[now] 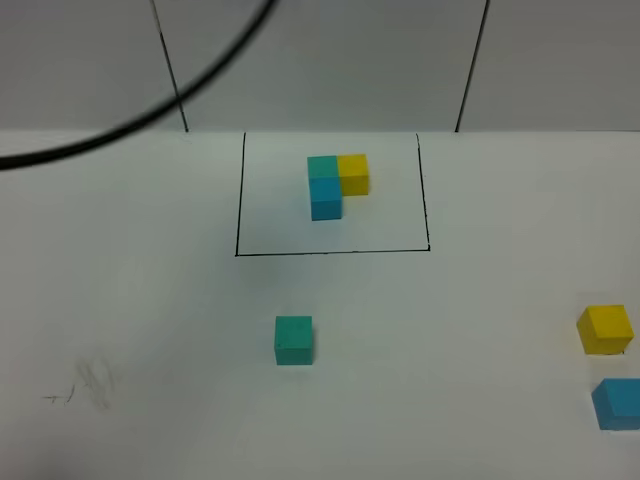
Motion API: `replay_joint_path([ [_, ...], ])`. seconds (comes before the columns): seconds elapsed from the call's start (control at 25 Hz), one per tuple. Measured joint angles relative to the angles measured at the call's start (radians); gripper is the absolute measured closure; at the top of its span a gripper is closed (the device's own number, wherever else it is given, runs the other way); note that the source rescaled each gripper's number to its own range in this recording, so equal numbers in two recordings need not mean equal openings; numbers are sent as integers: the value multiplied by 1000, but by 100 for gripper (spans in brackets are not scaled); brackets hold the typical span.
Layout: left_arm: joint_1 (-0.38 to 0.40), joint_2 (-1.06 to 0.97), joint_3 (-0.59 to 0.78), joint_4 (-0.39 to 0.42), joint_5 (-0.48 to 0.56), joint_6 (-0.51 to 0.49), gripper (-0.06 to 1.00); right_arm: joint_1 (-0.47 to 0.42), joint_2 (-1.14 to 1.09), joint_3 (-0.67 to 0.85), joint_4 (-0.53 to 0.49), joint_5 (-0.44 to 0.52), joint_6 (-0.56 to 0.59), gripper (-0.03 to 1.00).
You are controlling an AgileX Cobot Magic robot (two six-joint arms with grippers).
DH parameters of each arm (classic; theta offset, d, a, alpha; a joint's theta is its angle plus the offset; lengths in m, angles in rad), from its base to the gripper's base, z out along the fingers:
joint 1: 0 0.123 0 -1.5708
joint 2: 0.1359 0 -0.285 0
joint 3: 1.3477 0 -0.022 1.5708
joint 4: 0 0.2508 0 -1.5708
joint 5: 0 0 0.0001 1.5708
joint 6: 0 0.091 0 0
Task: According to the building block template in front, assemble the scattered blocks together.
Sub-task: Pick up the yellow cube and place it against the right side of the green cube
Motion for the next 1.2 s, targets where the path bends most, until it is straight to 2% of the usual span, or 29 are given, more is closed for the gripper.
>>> replay_joint_path([
  [0.12, 5, -150, 37, -22, 0, -8, 33, 0, 0, 0, 0, 0, 0, 97],
  [0.24, 5, -317, 138, -74, 0, 7, 34, 0, 0, 0, 0, 0, 0, 97],
  [0.36, 5, -516, 297, -105, 0, 17, 34, 0, 0, 0, 0, 0, 0, 97],
  [0.6, 5, -957, 706, -131, 0, 43, 34, 0, 0, 0, 0, 0, 0, 97],
  [0.72, 5, -1160, 897, -183, 0, 44, 34, 0, 0, 0, 0, 0, 0, 97],
  [0.84, 17, -1328, 1062, -275, -10, 43, 34, 0, 0, 0, 0, 0, 0, 97],
  [1.0, 89, -1481, 1225, -390, -102, 46, 34, 0, 0, 0, 0, 0, 0, 97],
  [1.2, 242, -1572, 1364, -424, -122, 45, 34, 0, 0, 0, 0, 0, 0, 97],
])
